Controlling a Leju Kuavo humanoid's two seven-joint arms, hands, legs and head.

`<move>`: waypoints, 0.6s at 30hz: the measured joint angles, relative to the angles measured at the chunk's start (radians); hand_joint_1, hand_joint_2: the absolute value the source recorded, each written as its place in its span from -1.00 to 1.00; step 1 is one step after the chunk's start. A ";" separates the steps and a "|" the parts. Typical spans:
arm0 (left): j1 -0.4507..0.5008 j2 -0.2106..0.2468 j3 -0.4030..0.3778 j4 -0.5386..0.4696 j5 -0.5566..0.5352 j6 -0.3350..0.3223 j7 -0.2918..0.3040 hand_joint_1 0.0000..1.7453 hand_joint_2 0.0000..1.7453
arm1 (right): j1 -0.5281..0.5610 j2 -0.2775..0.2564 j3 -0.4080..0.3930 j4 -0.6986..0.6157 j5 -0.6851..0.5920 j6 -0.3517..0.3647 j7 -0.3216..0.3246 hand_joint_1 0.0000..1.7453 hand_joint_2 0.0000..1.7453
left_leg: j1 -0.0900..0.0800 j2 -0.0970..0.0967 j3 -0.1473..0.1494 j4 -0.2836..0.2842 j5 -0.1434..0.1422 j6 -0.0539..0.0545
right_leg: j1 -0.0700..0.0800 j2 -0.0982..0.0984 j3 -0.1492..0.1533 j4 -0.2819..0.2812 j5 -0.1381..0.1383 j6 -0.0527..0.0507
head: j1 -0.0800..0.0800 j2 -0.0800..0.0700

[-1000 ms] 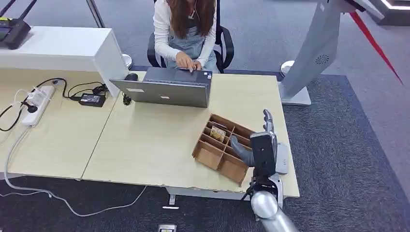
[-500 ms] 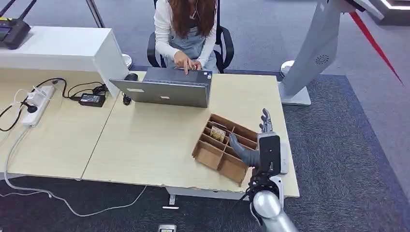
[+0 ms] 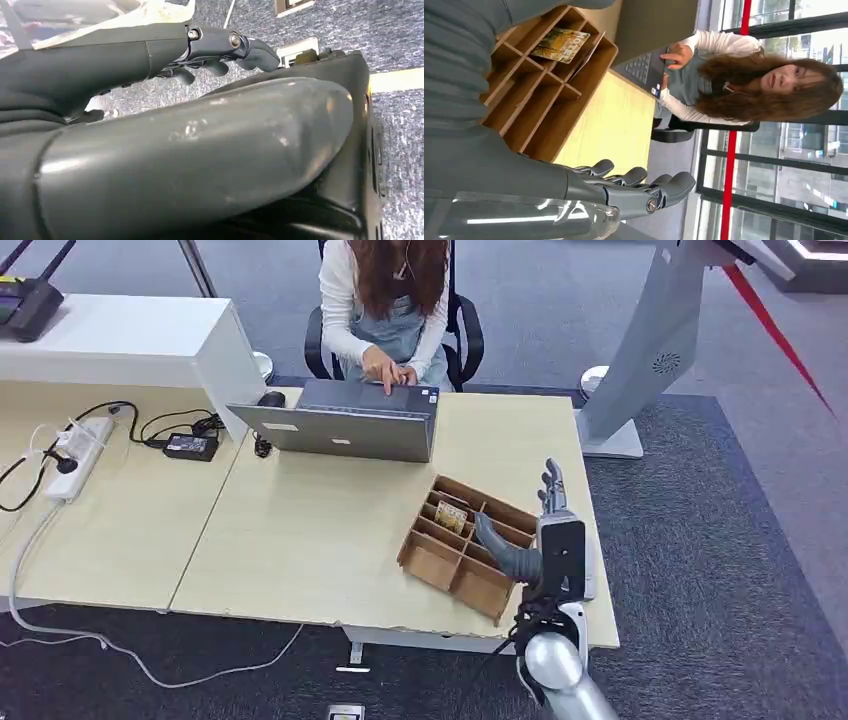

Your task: Pass the card to the sensor for recognition and then transmit it.

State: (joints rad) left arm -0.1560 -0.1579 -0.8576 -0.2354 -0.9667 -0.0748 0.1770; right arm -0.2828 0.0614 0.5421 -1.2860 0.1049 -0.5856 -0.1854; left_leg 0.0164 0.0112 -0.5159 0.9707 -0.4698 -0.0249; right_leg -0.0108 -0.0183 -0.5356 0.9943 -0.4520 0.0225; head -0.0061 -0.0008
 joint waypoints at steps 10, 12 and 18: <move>0.000 0.000 0.000 0.000 0.002 0.000 -0.002 -1.00 -1.00 | 0.000 0.000 0.000 -0.004 -0.005 -0.002 -0.006 -1.00 1.00 | 0.000 0.000 0.000 0.000 0.000 0.000 | 0.000 0.000 0.000 0.000 0.000 0.000 | 0.000 0.000; 0.000 0.000 0.000 0.000 0.002 0.000 -0.002 -1.00 -1.00 | 0.000 0.000 0.000 -0.008 -0.011 -0.003 -0.009 -1.00 1.00 | 0.000 0.000 0.000 0.000 0.000 0.000 | 0.000 0.000 0.000 0.000 0.000 0.000 | 0.000 0.000; 0.000 0.000 0.000 0.000 0.003 0.000 -0.005 -1.00 -1.00 | 0.000 0.000 0.000 -0.008 -0.074 0.005 -0.038 -1.00 1.00 | 0.000 0.000 0.000 0.000 0.000 0.000 | 0.000 0.000 0.000 0.000 0.000 0.000 | 0.000 0.000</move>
State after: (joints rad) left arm -0.1558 -0.1579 -0.8572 -0.2354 -0.9640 -0.0744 0.1720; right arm -0.2830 0.0618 0.5421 -1.2943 0.0305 -0.5806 -0.2232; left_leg 0.0164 0.0112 -0.5160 0.9707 -0.4698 -0.0249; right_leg -0.0108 -0.0183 -0.5357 0.9943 -0.4520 0.0226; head -0.0061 -0.0008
